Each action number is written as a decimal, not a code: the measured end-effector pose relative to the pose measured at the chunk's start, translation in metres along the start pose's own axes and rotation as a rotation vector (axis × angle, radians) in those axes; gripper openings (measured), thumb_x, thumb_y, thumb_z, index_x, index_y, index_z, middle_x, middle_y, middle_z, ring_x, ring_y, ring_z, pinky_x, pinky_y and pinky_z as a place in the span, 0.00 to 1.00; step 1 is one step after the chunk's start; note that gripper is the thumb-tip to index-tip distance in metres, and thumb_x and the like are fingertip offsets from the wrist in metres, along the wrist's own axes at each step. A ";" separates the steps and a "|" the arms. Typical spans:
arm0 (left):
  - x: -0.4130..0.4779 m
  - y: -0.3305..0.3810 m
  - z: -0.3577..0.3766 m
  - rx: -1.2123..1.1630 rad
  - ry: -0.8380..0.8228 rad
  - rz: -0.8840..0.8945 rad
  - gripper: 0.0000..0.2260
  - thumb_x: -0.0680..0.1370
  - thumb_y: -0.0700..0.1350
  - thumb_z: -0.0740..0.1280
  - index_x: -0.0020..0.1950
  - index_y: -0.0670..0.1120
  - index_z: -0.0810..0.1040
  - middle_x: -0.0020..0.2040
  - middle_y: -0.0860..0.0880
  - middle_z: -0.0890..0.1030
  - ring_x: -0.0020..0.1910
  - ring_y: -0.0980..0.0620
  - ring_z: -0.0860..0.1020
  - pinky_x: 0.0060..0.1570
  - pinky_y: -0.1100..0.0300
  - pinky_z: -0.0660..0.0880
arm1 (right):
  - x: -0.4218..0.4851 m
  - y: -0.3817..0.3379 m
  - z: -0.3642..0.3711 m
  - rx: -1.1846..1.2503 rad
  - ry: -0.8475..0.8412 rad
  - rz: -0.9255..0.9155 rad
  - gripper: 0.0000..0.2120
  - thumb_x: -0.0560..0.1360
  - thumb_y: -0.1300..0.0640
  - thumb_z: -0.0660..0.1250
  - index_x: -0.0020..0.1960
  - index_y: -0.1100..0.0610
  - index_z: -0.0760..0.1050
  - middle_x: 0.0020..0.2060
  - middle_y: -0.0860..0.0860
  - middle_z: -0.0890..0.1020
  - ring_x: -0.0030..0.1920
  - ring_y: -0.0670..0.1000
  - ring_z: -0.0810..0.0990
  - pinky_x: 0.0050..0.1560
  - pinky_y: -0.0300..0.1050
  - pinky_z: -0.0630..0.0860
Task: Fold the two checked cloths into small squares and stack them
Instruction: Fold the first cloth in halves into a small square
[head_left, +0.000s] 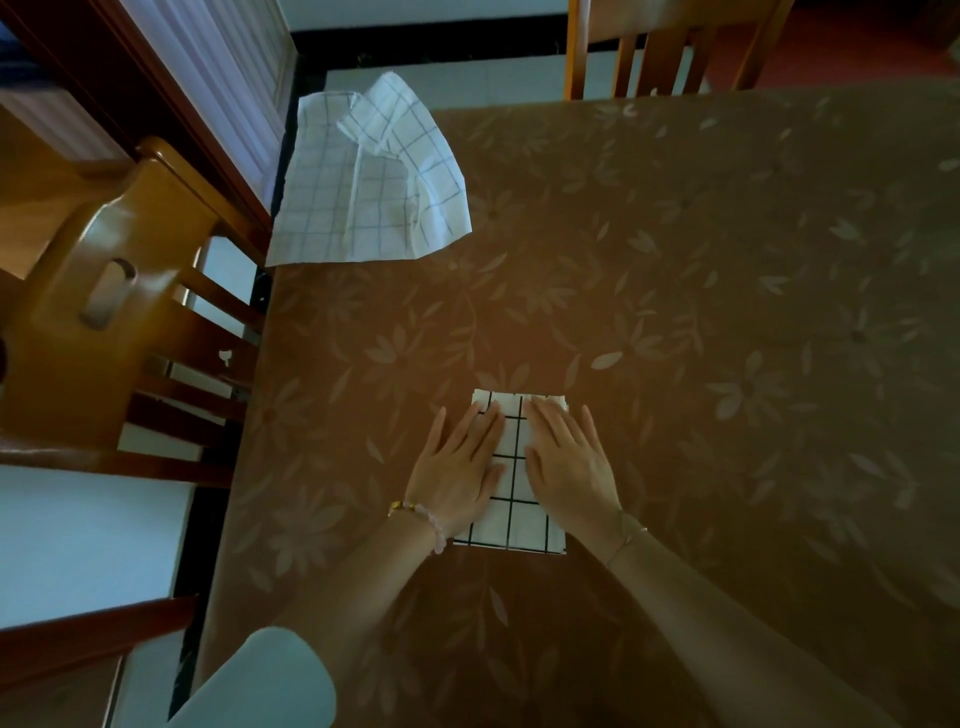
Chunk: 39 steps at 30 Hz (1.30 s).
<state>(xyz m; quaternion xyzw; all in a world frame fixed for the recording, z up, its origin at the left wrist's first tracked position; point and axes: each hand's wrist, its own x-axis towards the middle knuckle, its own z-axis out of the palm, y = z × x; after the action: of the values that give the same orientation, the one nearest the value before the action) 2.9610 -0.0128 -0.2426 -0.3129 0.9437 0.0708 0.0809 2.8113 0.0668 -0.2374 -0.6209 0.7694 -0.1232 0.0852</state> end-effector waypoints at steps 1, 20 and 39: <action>0.000 0.001 0.002 -0.001 0.019 -0.012 0.26 0.80 0.57 0.37 0.75 0.45 0.45 0.76 0.48 0.47 0.75 0.52 0.43 0.73 0.46 0.41 | -0.002 -0.002 0.004 -0.001 -0.022 0.016 0.25 0.78 0.51 0.50 0.73 0.58 0.60 0.71 0.53 0.67 0.73 0.52 0.61 0.72 0.58 0.55; -0.002 -0.001 0.008 0.019 0.013 -0.070 0.31 0.79 0.60 0.40 0.76 0.42 0.43 0.76 0.46 0.44 0.75 0.50 0.41 0.72 0.44 0.42 | -0.025 -0.002 -0.016 0.128 -0.004 0.112 0.26 0.79 0.48 0.43 0.74 0.56 0.57 0.74 0.49 0.57 0.75 0.47 0.49 0.74 0.53 0.46; -0.050 0.043 0.009 -0.122 -0.028 -0.062 0.26 0.82 0.53 0.38 0.71 0.38 0.59 0.70 0.41 0.68 0.70 0.46 0.66 0.67 0.48 0.61 | -0.120 -0.013 0.008 -0.018 -0.123 -0.005 0.25 0.81 0.46 0.41 0.73 0.55 0.60 0.71 0.50 0.66 0.72 0.48 0.62 0.70 0.50 0.53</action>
<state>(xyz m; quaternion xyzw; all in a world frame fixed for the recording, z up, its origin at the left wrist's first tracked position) 2.9759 0.0523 -0.2383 -0.3454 0.9262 0.1303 0.0770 2.8517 0.1806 -0.2437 -0.6300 0.7622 -0.0781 0.1264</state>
